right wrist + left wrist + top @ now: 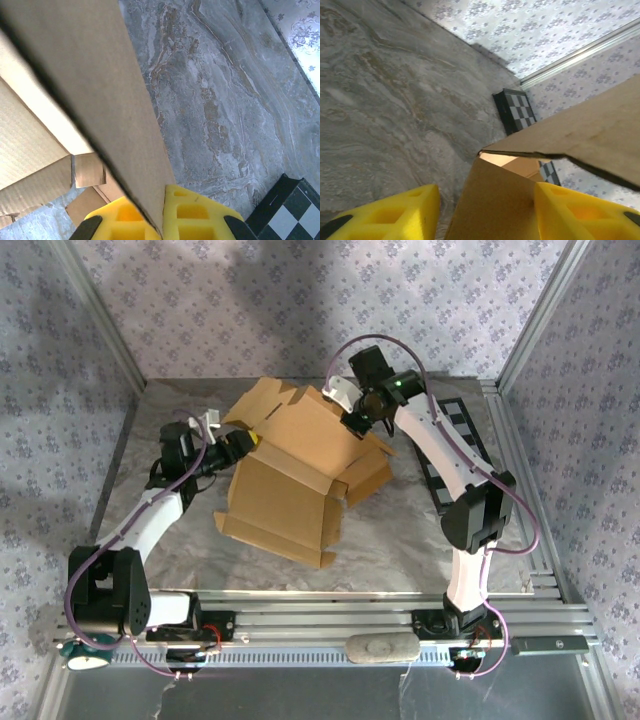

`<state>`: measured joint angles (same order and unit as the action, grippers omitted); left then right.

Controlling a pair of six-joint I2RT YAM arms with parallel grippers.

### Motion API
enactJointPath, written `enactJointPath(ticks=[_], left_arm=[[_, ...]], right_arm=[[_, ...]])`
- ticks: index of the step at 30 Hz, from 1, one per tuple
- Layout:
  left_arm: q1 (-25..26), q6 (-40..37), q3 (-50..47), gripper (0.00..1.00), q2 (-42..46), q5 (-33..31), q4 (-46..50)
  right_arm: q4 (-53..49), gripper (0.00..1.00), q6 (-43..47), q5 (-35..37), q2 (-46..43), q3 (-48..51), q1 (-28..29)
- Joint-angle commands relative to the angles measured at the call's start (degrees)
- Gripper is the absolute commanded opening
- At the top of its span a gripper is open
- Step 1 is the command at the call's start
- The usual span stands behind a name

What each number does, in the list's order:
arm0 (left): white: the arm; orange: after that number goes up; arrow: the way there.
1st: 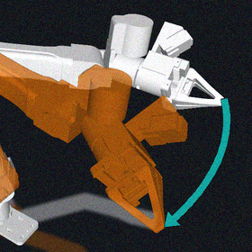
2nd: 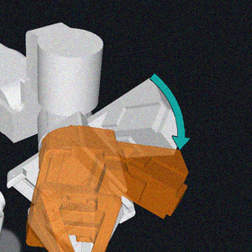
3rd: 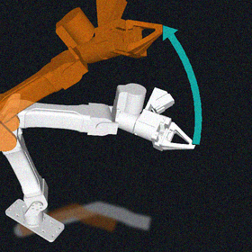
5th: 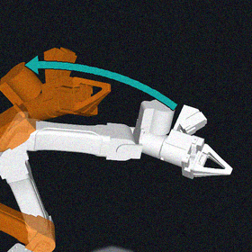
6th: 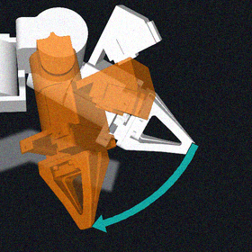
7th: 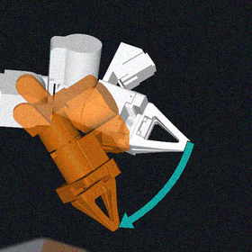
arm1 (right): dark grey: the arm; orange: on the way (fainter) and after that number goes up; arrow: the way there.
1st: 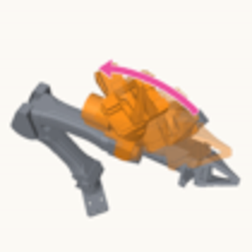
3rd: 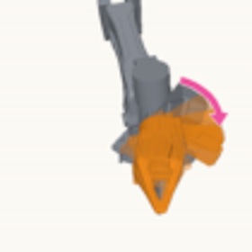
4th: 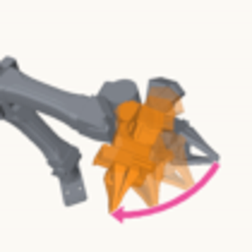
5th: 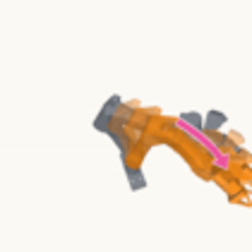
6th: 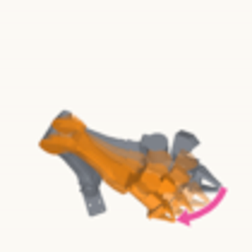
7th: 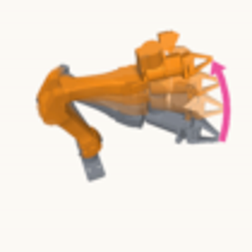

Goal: Fold the paper box

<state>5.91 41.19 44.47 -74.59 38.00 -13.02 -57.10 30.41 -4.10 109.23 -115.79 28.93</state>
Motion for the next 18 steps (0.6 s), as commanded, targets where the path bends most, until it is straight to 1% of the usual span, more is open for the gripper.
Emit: enactJointPath(ticks=[1, 4, 5, 7, 10, 12, 15, 16, 17, 18], left_arm=[[0.4, -5.7, 2.5, 0.49, -0.9, -1.7, 5.6], [1.1, -9.4, 4.9, 0.42, -1.7, -3.4, 10.7], [1.7, -11.8, 5.9, 0.42, -1.4, -6.1, 14.2], [2.4, -14.2, 5.9, 0.43, 0.0, -10.0, 17.6], [2.6, -15.9, 4.4, 0.46, 2.3, -14.3, 19.4], [2.6, -15.9, 3.2, 0.47, 2.9, -14.9, 18.6], [2.7, -15.4, 3.1, 0.47, 1.4, -13.5, 16.8], [2.8, -15.3, 3.3, 0.45, 0.8, -13.2, 16.2], [3.0, -15.2, 3.4, 0.4, 0.6, -13.4, 15.5], [3.1, -15.3, 3.5, 0.34, 0.4, -13.7, 15.1]], right_arm=[[0.1, 0.0, -2.2, -1.7, 0.5, -2.5, 0.8], [0.3, 0.0, -2.2, -1.6, 0.4, -2.6, 1.0], [0.2, 0.0, -2.2, -1.7, 0.4, -2.7, 1.1], [-0.1, 0.0, -2.2, -1.6, 0.4, -3.0, 1.2], [-0.7, 0.0, -1.7, -1.7, 0.8, -3.6, 1.3], [-0.8, 0.0, -1.4, -2.0, 0.7, -3.7, 1.3], [-0.6, 0.0, -1.4, -2.6, 0.6, -3.7, 1.5], [-0.6, 0.0, -1.4, -2.6, 0.6, -3.8, 1.5], [-0.6, 0.0, -1.4, -2.5, 0.7, -3.8, 1.6], [-0.7, 0.0, -1.4, -2.3, 0.8, -3.8, 1.7]])
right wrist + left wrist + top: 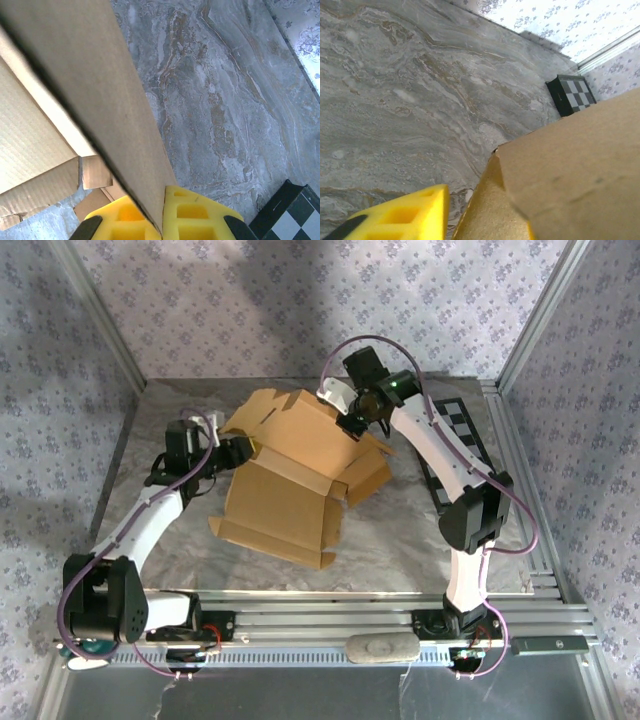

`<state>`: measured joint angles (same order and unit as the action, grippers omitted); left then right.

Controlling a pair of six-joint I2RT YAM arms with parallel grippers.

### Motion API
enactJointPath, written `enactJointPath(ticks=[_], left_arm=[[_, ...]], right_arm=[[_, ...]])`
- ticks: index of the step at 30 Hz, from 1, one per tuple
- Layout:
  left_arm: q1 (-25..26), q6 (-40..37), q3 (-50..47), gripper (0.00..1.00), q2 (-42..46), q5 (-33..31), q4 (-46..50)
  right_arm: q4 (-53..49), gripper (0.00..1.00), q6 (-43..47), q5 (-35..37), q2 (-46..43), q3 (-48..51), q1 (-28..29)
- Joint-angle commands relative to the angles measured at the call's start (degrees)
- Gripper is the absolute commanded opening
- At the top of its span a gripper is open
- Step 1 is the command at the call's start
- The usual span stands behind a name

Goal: Fold the paper box

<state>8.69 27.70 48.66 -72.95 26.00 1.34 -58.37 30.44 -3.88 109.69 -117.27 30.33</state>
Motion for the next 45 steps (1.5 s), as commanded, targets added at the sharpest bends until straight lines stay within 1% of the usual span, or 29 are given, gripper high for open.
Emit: enactJointPath(ticks=[1, 2, 3, 5, 6, 8, 10, 11, 14, 16, 18, 21, 22, 25, 27, 29, 30, 33, 34, 36, 38, 39, 41, 42, 45], left_arm=[[0.5, -1.7, -0.4, 0.28, -1.3, -1.8, 0.6], [0.6, -1.6, 0.1, 0.22, -1.3, -1.9, 0.9], [0.8, -1.7, 0.5, 0.19, -1.1, -2.0, 1.4], [1.1, -1.9, 0.4, 0.18, 0.7, -2.9, 1.9], [1.3, -1.7, -0.1, 0.21, 2.1, -3.6, 2.0], [1.4, -0.3, -1.2, 0.41, 6.3, -5.4, 3.0], [1.4, 1.2, -2.5, 0.53, 11.0, -8.4, 4.8], [1.3, 1.9, -3.3, 0.58, 13.6, -9.8, 5.8], [1.1, 3.9, -5.3, 0.64, 20.7, -11.4, 8.4], [0.2, 5.6, -6.1, 0.66, 23.9, -11.7, 10.8], [-1.9, 7.7, -7.4, 0.66, 26.2, -10.0, 11.7], [-6.9, 11.9, -9.4, 0.66, 27.8, -5.6, 11.3], [-8.9, 13.5, -9.9, 0.66, 27.6, -3.4, 10.8], [-14.0, 17.5, -10.1, 0.62, 25.8, 1.9, 9.6], [-15.2, 17.8, -9.3, 0.6, 24.9, 4.1, 9.5], [-15.0, 15.2, -8.3, 0.56, 24.6, 5.7, 9.7], [-14.9, 13.4, -7.8, 0.55, 24.4, 6.4, 10.4], [-13.7, 6.1, -6.5, 0.52, 23.3, 5.8, 15.0], [-12.8, 4.2, -7.1, 0.52, 23.4, 5.1, 15.1], [-10.7, 2.0, -9.1, 0.56, 24.3, 1.4, 14.0], [-9.1, 2.8, -11.6, 0.64, 25.9, -5.4, 11.7], [-8.7, 3.6, -12.8, 0.65, 26.6, -8.7, 9.9], [-7.7, 4.3, -17.0, 0.67, 27.4, -10.6, 1.3], [-7.4, 4.1, -18.0, 0.68, 26.9, -11.1, -1.3], [-6.9, -0.2, -18.0, 0.69, 23.2, -11.4, -4.6]], right_arm=[[0.5, 0.0, -1.4, -2.5, 0.3, -2.3, 0.4], [0.5, 0.0, -1.4, -2.3, 0.3, -2.2, 0.5], [0.7, 0.0, -1.5, -2.0, 0.3, -2.1, 0.5], [0.9, 0.0, -1.8, -0.7, 0.4, -2.0, 0.6], [1.0, 0.0, -1.8, 0.3, 0.6, -2.0, 0.7], [1.1, 0.0, -1.1, 3.6, 0.9, -1.9, 1.1], [1.1, 0.0, 0.4, 8.0, 1.7, -1.8, 2.0], [1.3, 0.0, 1.1, 10.3, 2.1, -1.7, 2.5], [4.0, 0.0, 3.4, 16.9, 2.7, 0.3, 4.5], [7.7, 0.0, 4.2, 21.1, 2.6, 2.6, 5.8], [12.2, 0.0, 5.1, 25.1, 2.4, 5.5, 7.3], [22.5, 0.0, 9.7, 31.1, 1.2, 12.6, 10.1], [28.2, 0.0, 11.6, 33.3, 0.8, 15.4, 10.8], [38.5, 0.0, 16.5, 36.8, 0.4, 21.2, 12.2], [44.1, 0.0, 18.8, 39.1, 0.5, 24.3, 12.8], [50.8, 0.0, 20.5, 41.1, -0.1, 28.7, 13.2], [53.0, 0.0, 20.7, 41.5, -0.5, 30.2, 13.3], [57.1, 0.0, 20.5, 41.8, -1.6, 33.5, 13.4], [58.1, 0.0, 20.6, 41.4, -1.8, 34.4, 13.5], [58.4, 0.0, 20.6, 40.8, -1.9, 35.1, 13.4], [58.4, 0.0, 20.6, 40.0, -1.9, 35.2, 13.2], [57.9, 0.0, 20.5, 39.6, -1.9, 35.0, 13.0], [56.3, 0.0, 20.1, 38.7, -2.1, 34.5, 12.7], [55.8, 0.0, 19.7, 38.2, -2.4, 34.6, 12.4], [53.3, 0.0, 18.7, 35.3, -3.8, 34.4, 12.0]])
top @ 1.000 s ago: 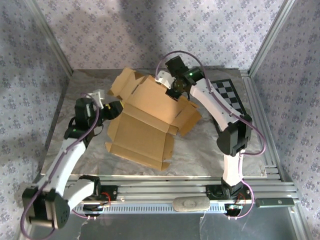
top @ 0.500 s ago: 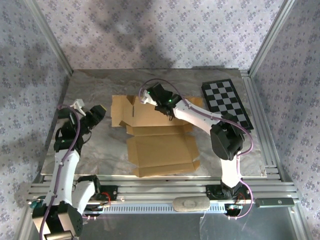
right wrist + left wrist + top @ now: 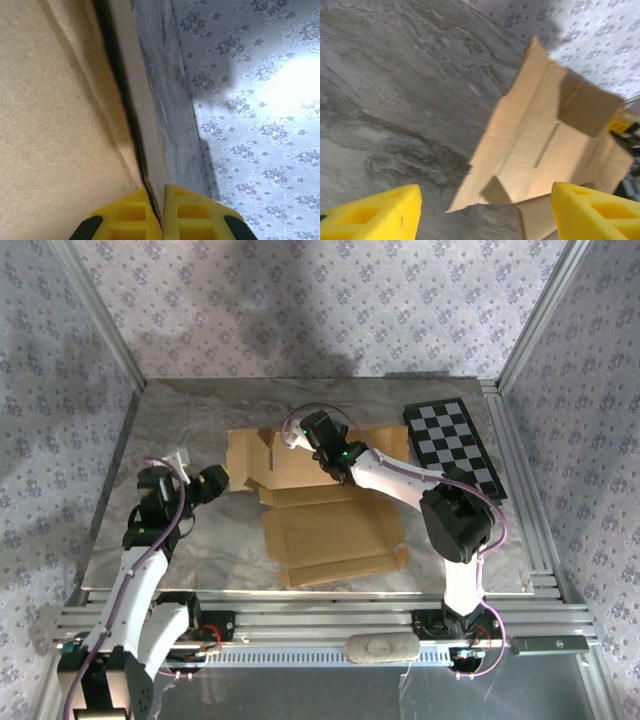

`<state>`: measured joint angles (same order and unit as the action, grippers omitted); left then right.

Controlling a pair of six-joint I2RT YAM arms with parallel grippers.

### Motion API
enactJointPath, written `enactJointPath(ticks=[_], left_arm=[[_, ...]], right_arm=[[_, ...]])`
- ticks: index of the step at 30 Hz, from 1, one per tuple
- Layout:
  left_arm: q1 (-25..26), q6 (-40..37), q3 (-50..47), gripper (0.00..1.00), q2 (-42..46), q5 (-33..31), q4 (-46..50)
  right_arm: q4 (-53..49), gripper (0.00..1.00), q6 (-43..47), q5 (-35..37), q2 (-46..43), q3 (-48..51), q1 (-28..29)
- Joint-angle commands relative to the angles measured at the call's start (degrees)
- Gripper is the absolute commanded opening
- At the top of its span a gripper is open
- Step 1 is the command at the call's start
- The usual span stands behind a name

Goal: Fold the paper box

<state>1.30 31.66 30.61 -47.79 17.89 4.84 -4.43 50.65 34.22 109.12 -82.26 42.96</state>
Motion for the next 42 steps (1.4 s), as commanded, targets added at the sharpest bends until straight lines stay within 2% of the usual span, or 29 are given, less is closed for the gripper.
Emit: enactJointPath(ticks=[1, 3, 7, 12, 15, 20, 24, 25, 27, 28, 31, 36, 42], left_arm=[[0.6, -4.7, 0.1, 0.69, -3.3, -3.0, -9.4], [1.5, -5.3, -1.0, 0.7, -4.3, -2.7, -14.3], [7.0, -9.8, -4.1, 0.73, -5.2, -9.4, -24.0], [9.3, -12.8, -4.8, 0.72, -11.3, -9.5, -32.0], [10.8, -15.2, -3.5, 0.72, -14.6, -15.0, -31.5], [12.2, -17.3, -1.8, 0.66, -19.3, -14.0, -34.2], [14.4, -18.3, -1.2, 0.49, -20.3, -14.1, -35.2], [14.6, -17.9, -0.9, 0.42, -20.4, -14.8, -34.4], [15.1, -17.3, 0.1, 0.15, -20.5, -16.4, -31.8], [15.6, -17.4, 0.3, 0.07, -20.6, -17.5, -31.0], [19.3, -18.0, 1.0, 0.0, -21.4, -27.0, -29.4], [25.7, -16.1, 3.1, 0.0, -24.8, -44.8, -28.0], [32.2, -11.7, 1.5, 0.0, -27.5, -61.5, -32.6]], right_arm=[[-1.5, 0.0, -1.4, -3.2, -3.4, -0.9, -0.7], [-2.5, 0.0, -1.3, -3.5, -3.3, -1.3, -0.7], [-2.8, 0.0, -1.2, -4.0, -3.0, -1.2, -0.8], [-3.0, 0.0, -1.4, -4.0, -3.3, -1.3, -0.6], [-3.1, 0.0, -1.6, -4.1, -3.7, -1.2, -0.6], [-3.5, 0.0, -1.8, -4.2, -4.2, -1.3, -0.6], [-3.9, 0.0, -2.3, -4.1, -4.1, -1.5, -0.5], [-4.0, 0.0, -2.5, -4.0, -4.1, -1.6, -0.5], [-4.2, 0.0, -3.0, -3.2, -3.8, -1.8, -0.3], [-4.2, 0.0, -3.4, -2.9, -3.8, -1.8, -0.1], [-4.1, 0.0, -6.9, -1.1, -3.8, -1.9, 0.8], [-1.5, 0.0, -12.8, 6.1, -2.6, -1.0, 3.9], [-2.8, 0.0, -24.2, 16.5, -0.1, -2.9, 6.2]])
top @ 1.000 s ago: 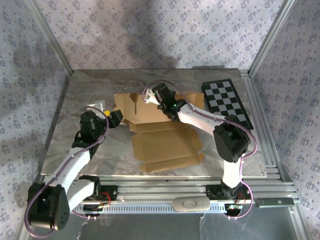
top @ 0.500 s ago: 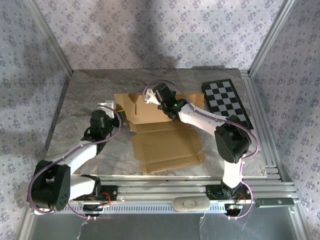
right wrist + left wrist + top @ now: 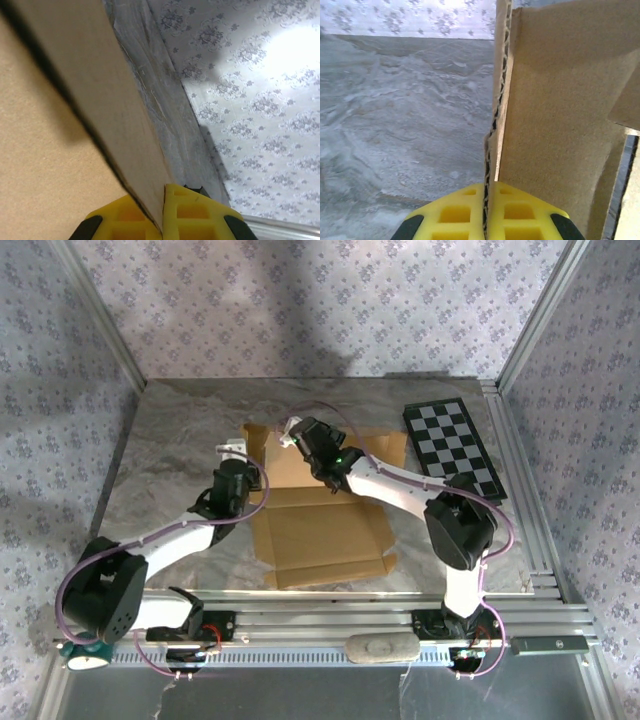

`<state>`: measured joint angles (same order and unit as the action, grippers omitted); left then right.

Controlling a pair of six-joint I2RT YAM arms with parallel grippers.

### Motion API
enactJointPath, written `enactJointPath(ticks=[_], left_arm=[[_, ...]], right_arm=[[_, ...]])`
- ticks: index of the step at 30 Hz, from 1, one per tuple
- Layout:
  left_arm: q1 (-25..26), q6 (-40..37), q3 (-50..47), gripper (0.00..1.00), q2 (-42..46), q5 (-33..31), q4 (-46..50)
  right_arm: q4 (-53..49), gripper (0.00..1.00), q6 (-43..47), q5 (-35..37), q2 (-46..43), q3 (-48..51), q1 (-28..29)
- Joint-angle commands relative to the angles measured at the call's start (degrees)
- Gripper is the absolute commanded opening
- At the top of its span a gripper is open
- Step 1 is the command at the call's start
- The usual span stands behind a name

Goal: Fold the paper box

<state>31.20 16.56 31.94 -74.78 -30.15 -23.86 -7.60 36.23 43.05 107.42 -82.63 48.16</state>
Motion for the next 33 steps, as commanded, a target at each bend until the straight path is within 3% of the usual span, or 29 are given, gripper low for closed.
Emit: enactJointPath(ticks=[1, 4, 8, 13, 17, 20, 25, 27, 28, 30, 33], left_arm=[[2.9, 4.1, 0.1, 0.0, -0.5, -14.6, -3.9], [2.9, 6.2, -0.7, 0.0, 0.5, -15.1, -4.6], [2.6, 3.5, -2.5, 0.0, 1.5, -14.7, -9.6], [1.6, -1.4, -5.2, 0.0, -0.9, -7.5, -22.2], [1.4, -7.5, -7.7, 0.0, -4.1, -3.2, -33.4], [0.7, -9.7, -9.3, 0.0, -4.2, -1.2, -37.1], [-0.6, -12.5, -10.9, 0.0, -3.7, 2.0, -40.8], [-0.6, -13.4, -10.8, 0.0, -3.6, 2.7, -41.4], [-0.6, -13.8, -10.8, 0.0, -3.8, 3.0, -41.9], [-0.6, -14.6, -10.8, 0.0, -4.0, 3.5, -42.9], [-0.5, -15.6, -11.2, 0.0, -3.9, 3.2, -44.0]], right_arm=[[-1.0, 0.0, -11.2, 9.1, 2.4, -3.5, 1.3], [-2.9, 0.0, -14.7, 12.3, 3.8, -5.1, 2.1], [-9.0, 0.0, -22.2, 10.6, 3.3, -7.3, 2.6], [-8.4, 0.02, -22.8, 9.0, 2.3, -6.9, 3.8], [-9.9, 0.3, -21.0, 7.8, 0.9, -8.0, 3.7], [-11.2, 0.59, -22.1, 3.6, -4.1, -7.7, 2.5], [-15.7, 0.71, -26.9, -10.1, -15.3, -6.6, 0.4], [-17.9, 0.74, -33.2, -19.7, -20.3, -5.8, -1.1], [-17.8, 0.81, -37.4, -23.3, -22.4, -4.7, -2.0], [-17.8, 0.9, -51.6, -28.2, -26.6, -2.1, -5.4], [-17.1, 0.89, -75.4, -41.3, -29.6, 1.6, -13.7]])
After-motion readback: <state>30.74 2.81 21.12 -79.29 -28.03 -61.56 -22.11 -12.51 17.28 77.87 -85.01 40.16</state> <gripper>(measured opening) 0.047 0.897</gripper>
